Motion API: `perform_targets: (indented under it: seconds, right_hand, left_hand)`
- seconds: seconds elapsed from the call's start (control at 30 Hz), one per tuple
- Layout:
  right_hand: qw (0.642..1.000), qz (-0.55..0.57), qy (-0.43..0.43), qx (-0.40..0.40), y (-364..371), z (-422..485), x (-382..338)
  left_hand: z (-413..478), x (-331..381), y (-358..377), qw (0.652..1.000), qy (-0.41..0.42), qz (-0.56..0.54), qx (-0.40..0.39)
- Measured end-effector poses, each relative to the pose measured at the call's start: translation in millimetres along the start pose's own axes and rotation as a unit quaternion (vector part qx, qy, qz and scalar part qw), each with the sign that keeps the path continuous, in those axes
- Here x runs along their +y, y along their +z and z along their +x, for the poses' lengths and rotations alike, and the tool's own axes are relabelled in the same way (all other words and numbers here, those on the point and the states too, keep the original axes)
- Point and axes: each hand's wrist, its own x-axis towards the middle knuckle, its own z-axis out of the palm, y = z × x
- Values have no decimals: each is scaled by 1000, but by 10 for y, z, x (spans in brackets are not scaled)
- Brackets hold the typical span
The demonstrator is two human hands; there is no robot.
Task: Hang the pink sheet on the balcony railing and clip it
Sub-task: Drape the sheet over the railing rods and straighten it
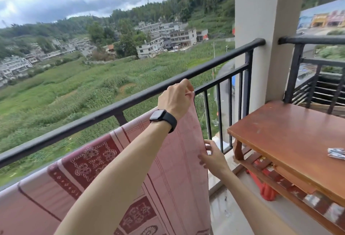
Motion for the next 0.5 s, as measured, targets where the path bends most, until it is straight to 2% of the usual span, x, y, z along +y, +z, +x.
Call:
perform_targets:
  seconds: [0.07, 0.17, 0.3, 0.5]
  right_hand:
    - [996, -88, -7, -5, -35, -2, 31]
    - [989, -141, -7, 54, -104, -9, 95]
    - [983, -170, 17, 63, -97, 1, 97]
    - [982, -169, 18, 78, -51, 77, 0]
  left_hand:
    - [-2, -2, -37, 999, 0, -37, -1]
    - [-78, 19, -12, 998, 33, -38, 34]
    - [-170, 22, 179, 989, 107, 35, 93]
    - [-148, 41, 323, 974, 116, 167, 96]
